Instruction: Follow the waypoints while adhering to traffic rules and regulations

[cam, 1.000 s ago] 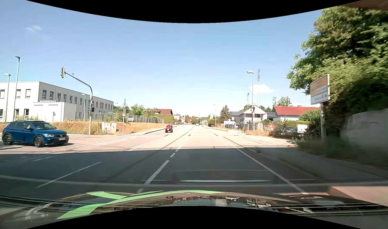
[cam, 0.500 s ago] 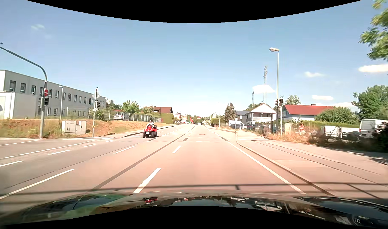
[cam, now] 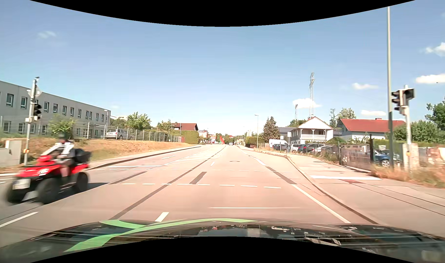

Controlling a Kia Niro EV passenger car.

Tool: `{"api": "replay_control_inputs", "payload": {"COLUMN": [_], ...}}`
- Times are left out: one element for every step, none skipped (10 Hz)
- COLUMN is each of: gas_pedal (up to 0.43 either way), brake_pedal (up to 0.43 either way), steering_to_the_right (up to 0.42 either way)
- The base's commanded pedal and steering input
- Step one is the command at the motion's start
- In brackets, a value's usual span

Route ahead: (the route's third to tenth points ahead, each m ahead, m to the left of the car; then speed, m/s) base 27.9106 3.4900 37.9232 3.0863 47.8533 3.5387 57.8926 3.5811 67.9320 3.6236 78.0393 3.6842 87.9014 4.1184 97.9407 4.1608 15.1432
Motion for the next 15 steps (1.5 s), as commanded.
{"api": "replay_control_inputs", "payload": {"gas_pedal": [0.169, 0.177, 0.177, 0.177, 0.177, 0.228, 0.228, 0.228, 0.228, 0.228, 0.228, 0.22, 0.209, 0.189, 0.189], "brake_pedal": [0.0, 0.0, 0.0, 0.0, 0.0, 0.0, 0.0, 0.0, 0.0, 0.0, 0.0, 0.0, 0.0, 0.0, 0.0], "steering_to_the_right": [-0.008, -0.008, -0.007, -0.007, -0.006, -0.005, -0.001, -0.001, -0.001, -0.002, -0.001, -0.001, -0.001, -0.001, -0.002]}}
